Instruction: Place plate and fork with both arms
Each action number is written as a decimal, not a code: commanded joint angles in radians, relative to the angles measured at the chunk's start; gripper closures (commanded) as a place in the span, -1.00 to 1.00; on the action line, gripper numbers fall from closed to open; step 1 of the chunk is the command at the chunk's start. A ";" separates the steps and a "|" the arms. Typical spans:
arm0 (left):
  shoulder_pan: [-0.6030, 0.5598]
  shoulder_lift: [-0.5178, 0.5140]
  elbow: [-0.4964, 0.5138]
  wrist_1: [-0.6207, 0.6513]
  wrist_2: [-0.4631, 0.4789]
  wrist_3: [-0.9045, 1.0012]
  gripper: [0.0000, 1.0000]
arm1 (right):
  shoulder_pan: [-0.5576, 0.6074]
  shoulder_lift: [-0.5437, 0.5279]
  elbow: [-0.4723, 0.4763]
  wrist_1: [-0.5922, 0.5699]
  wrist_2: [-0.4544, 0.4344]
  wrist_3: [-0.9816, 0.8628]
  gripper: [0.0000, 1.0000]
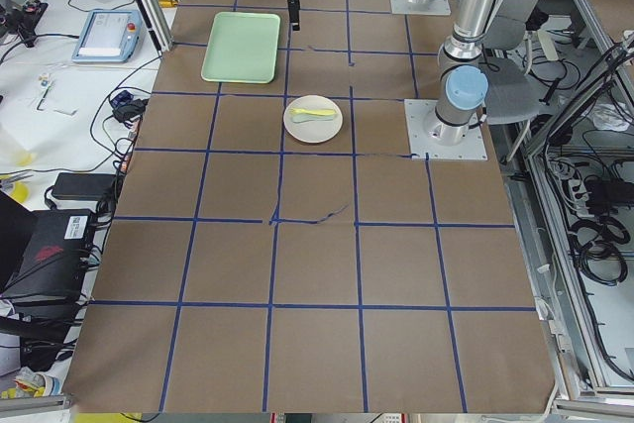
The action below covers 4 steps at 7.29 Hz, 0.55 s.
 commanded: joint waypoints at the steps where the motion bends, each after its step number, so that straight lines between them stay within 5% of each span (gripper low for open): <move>1: -0.001 0.004 0.005 -0.001 0.003 0.001 -1.00 | -0.001 0.002 -0.002 0.001 -0.005 0.003 -1.00; 4: 0.000 0.007 0.000 0.001 0.003 0.001 -1.00 | -0.001 0.008 -0.001 -0.001 -0.008 -0.004 -1.00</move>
